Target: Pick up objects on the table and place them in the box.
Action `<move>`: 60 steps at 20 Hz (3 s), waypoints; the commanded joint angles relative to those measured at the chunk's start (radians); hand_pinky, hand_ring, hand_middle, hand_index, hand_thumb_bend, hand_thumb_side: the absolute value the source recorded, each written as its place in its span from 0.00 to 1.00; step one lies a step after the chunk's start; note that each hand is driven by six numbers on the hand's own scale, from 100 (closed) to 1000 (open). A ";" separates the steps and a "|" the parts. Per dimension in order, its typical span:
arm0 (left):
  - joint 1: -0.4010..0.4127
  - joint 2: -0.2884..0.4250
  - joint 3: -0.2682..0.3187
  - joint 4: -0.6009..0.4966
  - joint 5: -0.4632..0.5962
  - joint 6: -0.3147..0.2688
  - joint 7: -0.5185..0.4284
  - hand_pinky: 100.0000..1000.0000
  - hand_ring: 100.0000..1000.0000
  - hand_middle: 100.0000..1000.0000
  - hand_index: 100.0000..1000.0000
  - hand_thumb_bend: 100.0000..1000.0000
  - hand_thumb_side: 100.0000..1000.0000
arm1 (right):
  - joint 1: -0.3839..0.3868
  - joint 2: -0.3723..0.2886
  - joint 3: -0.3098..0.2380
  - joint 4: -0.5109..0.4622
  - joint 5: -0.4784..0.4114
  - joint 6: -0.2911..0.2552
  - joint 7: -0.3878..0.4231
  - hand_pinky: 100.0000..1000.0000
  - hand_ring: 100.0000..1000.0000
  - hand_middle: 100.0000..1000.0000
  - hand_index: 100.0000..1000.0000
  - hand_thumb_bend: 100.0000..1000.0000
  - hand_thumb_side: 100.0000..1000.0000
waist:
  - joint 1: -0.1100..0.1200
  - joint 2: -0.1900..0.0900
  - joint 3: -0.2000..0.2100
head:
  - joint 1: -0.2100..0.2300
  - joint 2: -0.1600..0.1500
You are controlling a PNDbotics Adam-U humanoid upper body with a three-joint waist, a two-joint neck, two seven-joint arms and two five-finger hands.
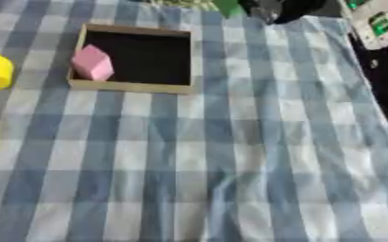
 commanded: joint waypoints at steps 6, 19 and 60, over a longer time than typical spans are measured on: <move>-0.050 0.008 -0.016 -0.030 0.057 -0.018 -0.018 1.00 0.85 0.78 0.82 0.00 0.51 | -0.122 0.154 0.019 0.123 0.118 -0.030 0.079 0.89 0.98 0.14 0.75 0.00 0.16 | -0.005 -0.050 0.036 | -0.038 0.015; -0.118 0.004 -0.031 -0.030 0.136 -0.049 -0.039 1.00 0.85 0.78 0.82 0.00 0.53 | -0.138 0.262 -0.007 0.297 0.382 -0.110 -0.068 0.88 0.98 0.15 0.75 0.00 0.20 | -0.007 -0.049 0.072 | -0.070 0.016; -0.109 -0.018 -0.035 -0.030 0.111 -0.013 -0.077 1.00 0.86 0.79 0.82 0.00 0.52 | -0.117 0.292 -0.050 0.411 0.516 -0.260 0.011 1.00 1.00 0.99 1.00 0.00 0.26 | -0.014 -0.031 0.072 | -0.061 0.001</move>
